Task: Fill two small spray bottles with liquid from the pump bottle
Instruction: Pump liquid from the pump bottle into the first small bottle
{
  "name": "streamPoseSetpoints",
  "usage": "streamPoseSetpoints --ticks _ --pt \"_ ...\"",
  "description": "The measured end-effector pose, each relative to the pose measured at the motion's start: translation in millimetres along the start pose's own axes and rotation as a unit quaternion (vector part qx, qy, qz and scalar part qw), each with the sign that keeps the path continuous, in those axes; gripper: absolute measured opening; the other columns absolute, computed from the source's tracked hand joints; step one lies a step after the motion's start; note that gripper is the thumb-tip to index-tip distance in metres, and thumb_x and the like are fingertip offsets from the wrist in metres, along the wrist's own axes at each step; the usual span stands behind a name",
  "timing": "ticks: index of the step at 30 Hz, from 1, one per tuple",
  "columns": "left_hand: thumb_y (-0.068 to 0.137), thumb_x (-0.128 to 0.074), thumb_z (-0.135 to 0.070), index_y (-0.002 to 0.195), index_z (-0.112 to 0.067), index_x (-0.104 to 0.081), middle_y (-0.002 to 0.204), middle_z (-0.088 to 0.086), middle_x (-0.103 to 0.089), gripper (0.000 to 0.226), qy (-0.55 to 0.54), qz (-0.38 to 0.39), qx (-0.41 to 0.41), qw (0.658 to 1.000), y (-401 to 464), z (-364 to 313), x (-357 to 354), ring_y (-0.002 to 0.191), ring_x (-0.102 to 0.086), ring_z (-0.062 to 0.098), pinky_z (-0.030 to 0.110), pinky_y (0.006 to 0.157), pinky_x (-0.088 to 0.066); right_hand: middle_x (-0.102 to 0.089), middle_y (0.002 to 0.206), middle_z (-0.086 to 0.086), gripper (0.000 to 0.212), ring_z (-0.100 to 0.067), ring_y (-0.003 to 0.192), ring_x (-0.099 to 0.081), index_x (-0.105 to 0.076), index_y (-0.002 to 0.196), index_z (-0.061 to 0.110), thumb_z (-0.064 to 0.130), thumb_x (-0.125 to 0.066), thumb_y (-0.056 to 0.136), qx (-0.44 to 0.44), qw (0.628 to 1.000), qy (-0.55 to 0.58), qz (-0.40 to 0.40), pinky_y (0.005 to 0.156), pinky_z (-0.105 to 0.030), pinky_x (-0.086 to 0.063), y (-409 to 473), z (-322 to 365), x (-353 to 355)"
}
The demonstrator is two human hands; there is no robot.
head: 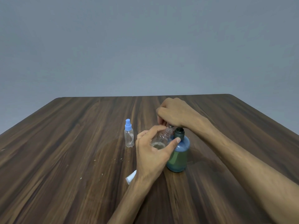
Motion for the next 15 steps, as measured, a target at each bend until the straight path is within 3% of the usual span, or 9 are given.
streamPoseSetpoints --ticks 4,8,12,15 --pt "0.073 -0.087 -0.058 0.108 -0.043 -0.074 0.098 -0.011 -0.081 0.040 0.003 -0.002 0.009 1.000 -0.3 -1.6 -0.2 0.106 -0.075 0.036 0.055 0.092 -0.064 -0.079 0.080 -0.004 0.037 -0.030 0.083 -0.075 -0.081 0.078 0.016 0.031 -0.047 0.081 -0.017 0.999 -0.016 0.024 0.079 -0.044 -0.061 -0.3 0.8 -3.4" --pt "0.075 -0.087 -0.055 0.108 -0.045 -0.074 0.098 -0.013 -0.082 0.037 0.001 -0.001 -0.001 1.000 -0.1 -1.5 0.4 0.104 -0.076 0.035 0.055 0.091 -0.063 -0.079 0.072 0.001 0.036 -0.026 0.080 -0.076 -0.082 0.072 0.018 0.027 -0.049 0.085 -0.012 1.000 0.001 0.011 0.078 -0.042 -0.063 -0.7 -0.5 -1.3" --pt "0.073 -0.087 -0.056 0.107 -0.045 -0.073 0.097 -0.013 -0.082 0.039 -0.002 -0.007 0.001 1.000 0.0 -3.3 -0.1 0.105 -0.076 0.035 0.054 0.090 -0.064 -0.077 0.076 -0.002 0.035 -0.027 0.076 -0.072 -0.082 0.084 0.012 0.028 -0.051 0.086 -0.015 0.999 -0.026 0.021 0.069 -0.038 -0.056 0.4 -1.3 -5.2" --pt "0.074 -0.087 -0.056 0.108 -0.042 -0.075 0.098 -0.013 -0.082 0.039 -0.002 -0.006 0.000 1.000 0.0 -0.7 -0.7 0.105 -0.075 0.038 0.056 0.090 -0.063 -0.080 0.072 0.003 0.035 -0.024 0.077 -0.076 -0.083 0.076 0.016 0.027 -0.052 0.085 -0.008 1.000 -0.008 0.002 0.074 -0.039 -0.062 0.8 -1.4 1.0"
Point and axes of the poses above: each hand's wrist, its own y-axis towards the middle knuckle, its own x-axis out of the back of the hand, z = x × y, the point moved 2 cm from there along y, towards the middle knuckle
